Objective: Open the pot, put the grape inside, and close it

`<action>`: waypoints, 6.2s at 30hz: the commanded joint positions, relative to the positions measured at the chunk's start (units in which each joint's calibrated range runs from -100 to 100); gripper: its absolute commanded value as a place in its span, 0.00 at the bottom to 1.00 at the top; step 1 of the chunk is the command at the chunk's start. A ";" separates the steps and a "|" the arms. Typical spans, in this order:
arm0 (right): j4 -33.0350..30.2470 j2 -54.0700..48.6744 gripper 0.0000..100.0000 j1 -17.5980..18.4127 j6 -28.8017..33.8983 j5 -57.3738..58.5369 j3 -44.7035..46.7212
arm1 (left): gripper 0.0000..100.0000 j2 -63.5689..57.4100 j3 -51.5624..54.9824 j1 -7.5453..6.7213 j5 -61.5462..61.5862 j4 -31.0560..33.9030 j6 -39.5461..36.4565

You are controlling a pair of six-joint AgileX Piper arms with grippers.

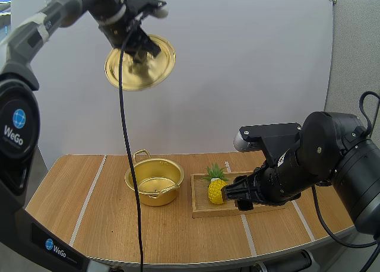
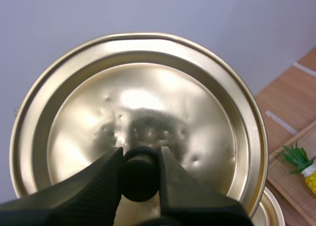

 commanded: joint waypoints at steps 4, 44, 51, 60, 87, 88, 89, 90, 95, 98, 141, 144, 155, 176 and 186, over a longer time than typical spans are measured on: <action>-0.30 0.00 1.00 -0.28 0.53 0.09 -0.35 | 0.00 -1.61 -7.66 -0.19 0.00 0.93 -1.90; -20.89 32.15 1.00 -1.03 16.56 -19.29 -8.84 | 0.00 -1.61 -15.62 -0.19 0.00 1.46 -2.14; -17.59 39.83 1.00 -6.80 12.31 -25.73 -11.10 | 0.00 -1.61 -15.62 -0.19 0.00 1.46 -2.14; -2.27 49.23 1.00 -12.55 -2.52 -27.16 -16.14 | 0.00 -1.61 -15.62 -0.19 0.00 1.46 -2.14; -1.05 68.35 1.00 -12.56 -7.26 -29.01 -27.86 | 0.00 -1.61 -15.62 -0.19 0.00 1.46 -2.14; -1.05 68.63 1.00 -12.56 -7.26 -29.26 -28.21 | 0.00 -1.61 -15.62 -0.19 0.00 1.46 -2.14; -1.05 68.95 1.00 -12.56 -7.26 -29.26 -28.56 | 0.00 -1.61 -15.62 -0.19 0.00 1.46 -2.14; -1.05 69.26 1.00 -12.56 -7.26 -29.26 -28.84 | 0.00 -1.61 -15.62 -0.19 0.00 1.46 -2.14; -0.61 71.56 1.00 -12.56 -7.33 -29.26 -31.12 | 0.00 -1.61 -15.62 -0.19 0.00 1.46 -2.14; -0.47 73.13 1.00 -12.56 -7.33 -28.91 -32.60 | 0.00 -1.61 -15.62 -0.19 0.00 1.46 -2.14; 2.02 81.53 1.00 -12.01 -8.25 -32.64 -33.72 | 0.00 -1.61 -15.62 -0.19 0.00 1.46 -2.14; 2.02 81.53 1.00 -12.01 -8.25 -32.64 -33.72 | 0.00 -1.61 -15.62 -0.19 0.00 1.46 -2.14; 2.33 81.53 1.00 -12.01 -8.25 -36.51 -33.72 | 0.00 -1.61 -15.62 -0.19 0.00 1.46 -2.14; 2.47 80.57 0.00 -12.01 -8.04 -33.98 -34.86 | 0.00 -1.61 -15.62 -0.19 0.00 1.46 -2.14; 4.05 63.84 0.00 -12.01 -8.38 -31.34 -35.64 | 0.00 -1.61 -15.62 -0.19 0.00 1.46 -2.14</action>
